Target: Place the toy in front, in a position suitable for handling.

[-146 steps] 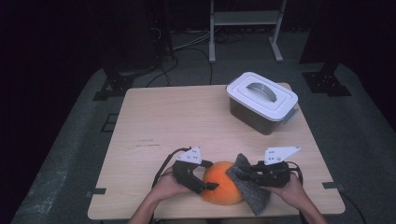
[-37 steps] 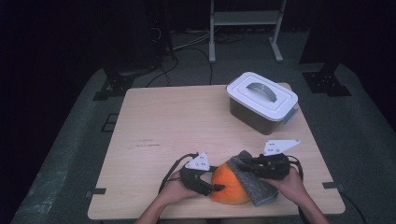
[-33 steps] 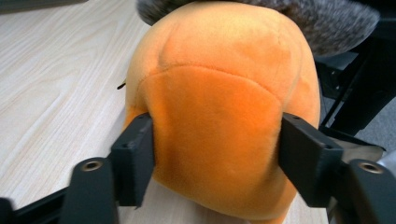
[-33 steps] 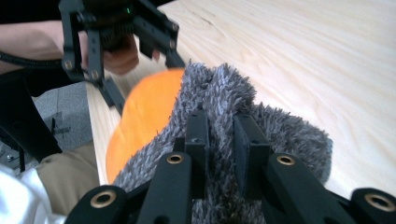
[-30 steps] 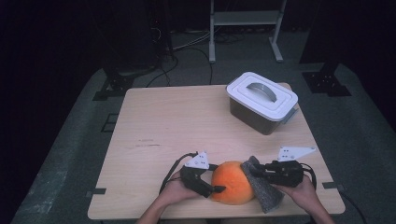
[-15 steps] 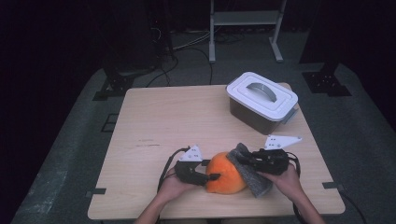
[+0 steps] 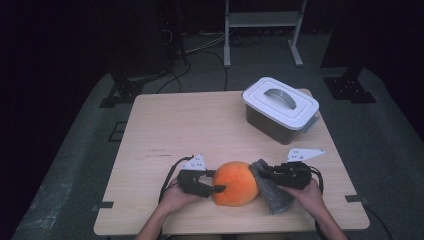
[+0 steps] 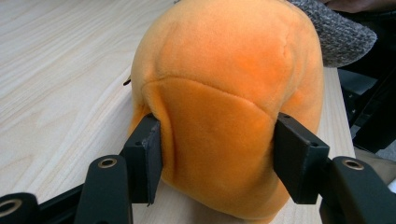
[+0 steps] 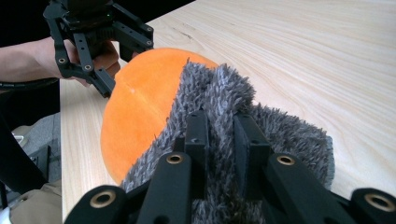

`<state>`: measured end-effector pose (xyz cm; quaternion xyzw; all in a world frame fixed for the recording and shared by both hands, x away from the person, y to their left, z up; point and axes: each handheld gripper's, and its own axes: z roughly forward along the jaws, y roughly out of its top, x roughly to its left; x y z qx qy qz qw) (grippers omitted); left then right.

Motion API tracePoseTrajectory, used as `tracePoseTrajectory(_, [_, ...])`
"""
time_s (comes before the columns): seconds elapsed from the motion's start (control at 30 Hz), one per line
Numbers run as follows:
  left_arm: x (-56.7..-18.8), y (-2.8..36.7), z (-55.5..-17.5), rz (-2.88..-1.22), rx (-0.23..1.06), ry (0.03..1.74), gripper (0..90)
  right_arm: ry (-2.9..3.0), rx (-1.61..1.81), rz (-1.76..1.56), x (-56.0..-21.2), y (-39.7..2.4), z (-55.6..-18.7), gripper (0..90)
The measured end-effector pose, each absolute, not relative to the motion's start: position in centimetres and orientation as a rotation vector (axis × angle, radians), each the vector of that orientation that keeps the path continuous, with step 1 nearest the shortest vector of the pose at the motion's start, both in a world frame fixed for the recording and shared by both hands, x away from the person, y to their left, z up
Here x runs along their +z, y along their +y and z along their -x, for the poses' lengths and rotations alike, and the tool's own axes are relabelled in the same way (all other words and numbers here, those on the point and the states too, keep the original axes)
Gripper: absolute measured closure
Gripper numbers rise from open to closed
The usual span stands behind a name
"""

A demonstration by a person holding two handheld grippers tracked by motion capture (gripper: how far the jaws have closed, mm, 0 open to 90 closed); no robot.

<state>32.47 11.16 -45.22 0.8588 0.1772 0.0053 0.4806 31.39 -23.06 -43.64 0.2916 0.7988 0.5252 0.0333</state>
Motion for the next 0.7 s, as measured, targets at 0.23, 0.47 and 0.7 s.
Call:
tracePoseTrajectory(0.23, [-45.0, 10.7, -31.9, -2.114, 0.077, 0.366, 39.5, 2.428, 1.709, -0.824, -42.6, -21.8, -31.2, 76.4])
tracePoseTrajectory(0.47, [-44.4, 10.5, -31.6, -2.126, 0.116, 0.331, 40.1, 2.478, 1.692, -0.839, -43.1, -22.3, -31.7, 76.7])
tracePoseTrajectory(0.7, [-43.8, 8.9, -30.2, -2.145, 0.225, 0.22, 40.6, 2.47, 1.734, -0.747, -42.0, -21.8, -31.1, 76.7])
